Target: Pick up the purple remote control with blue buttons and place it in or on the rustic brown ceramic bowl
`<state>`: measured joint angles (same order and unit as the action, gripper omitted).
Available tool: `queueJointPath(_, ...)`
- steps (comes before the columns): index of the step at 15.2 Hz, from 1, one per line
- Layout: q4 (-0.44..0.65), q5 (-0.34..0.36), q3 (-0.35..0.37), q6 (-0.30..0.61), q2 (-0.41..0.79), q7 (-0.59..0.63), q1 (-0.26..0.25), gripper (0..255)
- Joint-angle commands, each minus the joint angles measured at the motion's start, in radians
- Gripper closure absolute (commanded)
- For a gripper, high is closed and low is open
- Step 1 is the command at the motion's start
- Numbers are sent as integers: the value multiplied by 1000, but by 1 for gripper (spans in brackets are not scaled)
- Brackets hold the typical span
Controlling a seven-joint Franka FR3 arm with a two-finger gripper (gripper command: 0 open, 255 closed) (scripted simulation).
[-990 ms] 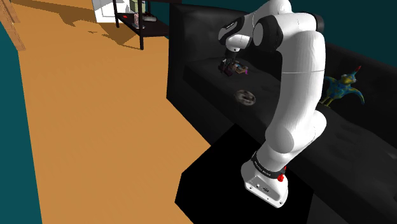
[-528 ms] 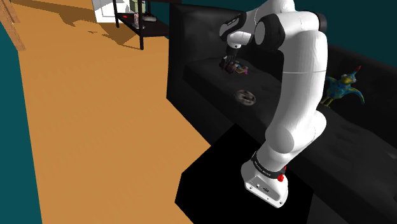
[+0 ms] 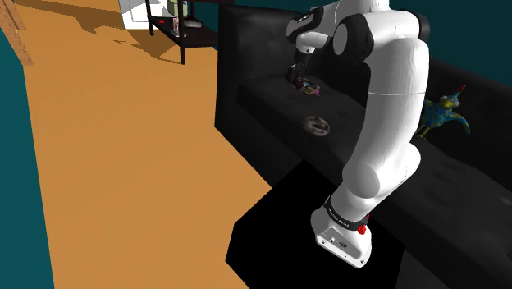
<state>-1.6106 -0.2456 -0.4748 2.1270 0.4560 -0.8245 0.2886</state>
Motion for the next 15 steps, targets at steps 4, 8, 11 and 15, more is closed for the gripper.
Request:
queueJointPath(4,41,13,-7,-57,-18,9,-1,255)
queueJointPath(8,77,22,-11,-104,-31,16,-1,255)
queueJointPath(11,105,27,-14,-138,-38,20,0,255)
queueJointPath(15,-144,109,-41,-57,-224,50,-67,255)
